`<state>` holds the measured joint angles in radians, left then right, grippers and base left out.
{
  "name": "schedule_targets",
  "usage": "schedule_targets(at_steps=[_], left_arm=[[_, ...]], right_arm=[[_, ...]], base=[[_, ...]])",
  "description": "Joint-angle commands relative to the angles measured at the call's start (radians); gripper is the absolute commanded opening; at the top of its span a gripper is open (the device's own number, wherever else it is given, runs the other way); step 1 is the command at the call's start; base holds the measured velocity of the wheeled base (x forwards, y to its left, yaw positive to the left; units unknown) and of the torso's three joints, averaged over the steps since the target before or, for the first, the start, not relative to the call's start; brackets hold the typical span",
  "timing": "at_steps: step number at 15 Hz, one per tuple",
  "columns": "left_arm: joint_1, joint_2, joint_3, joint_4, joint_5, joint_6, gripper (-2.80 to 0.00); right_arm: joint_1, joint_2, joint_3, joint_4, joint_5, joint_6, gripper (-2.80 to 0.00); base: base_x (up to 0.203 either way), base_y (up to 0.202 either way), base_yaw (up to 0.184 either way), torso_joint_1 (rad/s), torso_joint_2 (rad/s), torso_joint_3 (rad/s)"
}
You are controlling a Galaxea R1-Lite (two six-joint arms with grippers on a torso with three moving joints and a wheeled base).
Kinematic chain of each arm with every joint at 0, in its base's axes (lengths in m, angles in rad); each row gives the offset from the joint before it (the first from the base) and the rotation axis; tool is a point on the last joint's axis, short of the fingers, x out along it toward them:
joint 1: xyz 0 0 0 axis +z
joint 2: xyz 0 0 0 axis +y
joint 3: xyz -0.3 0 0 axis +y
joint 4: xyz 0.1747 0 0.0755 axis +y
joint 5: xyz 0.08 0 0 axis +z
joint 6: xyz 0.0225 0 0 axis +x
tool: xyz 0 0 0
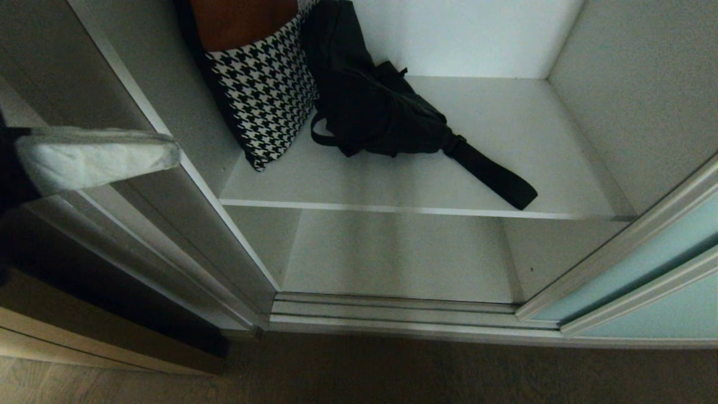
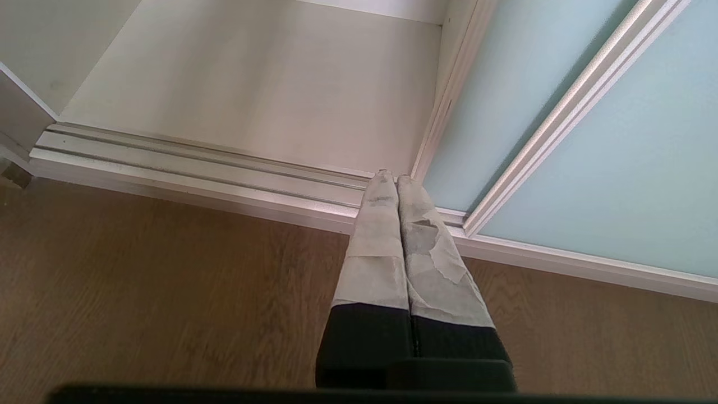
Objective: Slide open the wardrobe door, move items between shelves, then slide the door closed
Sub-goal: Place the bag on the lower shelf
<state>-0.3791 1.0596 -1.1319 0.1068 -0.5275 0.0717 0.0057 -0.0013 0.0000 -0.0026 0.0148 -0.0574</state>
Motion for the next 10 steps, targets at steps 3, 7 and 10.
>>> schedule_targets(at_steps=[3, 7, 10], left_arm=[[-0.200, 0.237, -0.039, -0.186, 0.306, -0.012, -2.80], [-0.287, 0.402, -0.146, -0.245, 0.547, -0.188, -2.80], [-0.315, 0.506, -0.245, -0.198, 0.617, -0.398, -2.80]], right_arm=[[0.000, -0.002, 0.000, 0.000, 0.001, -0.001, -2.80], [0.000, -0.002, 0.000, 0.000, 0.001, -0.001, -2.80], [0.000, -0.002, 0.001, 0.000, 0.001, -0.001, -2.80]], base=[[0.000, 0.000, 0.000, 0.000, 0.00, 0.000], [0.000, 0.000, 0.000, 0.000, 0.00, 0.000], [0.000, 0.000, 0.000, 0.000, 0.00, 0.000]])
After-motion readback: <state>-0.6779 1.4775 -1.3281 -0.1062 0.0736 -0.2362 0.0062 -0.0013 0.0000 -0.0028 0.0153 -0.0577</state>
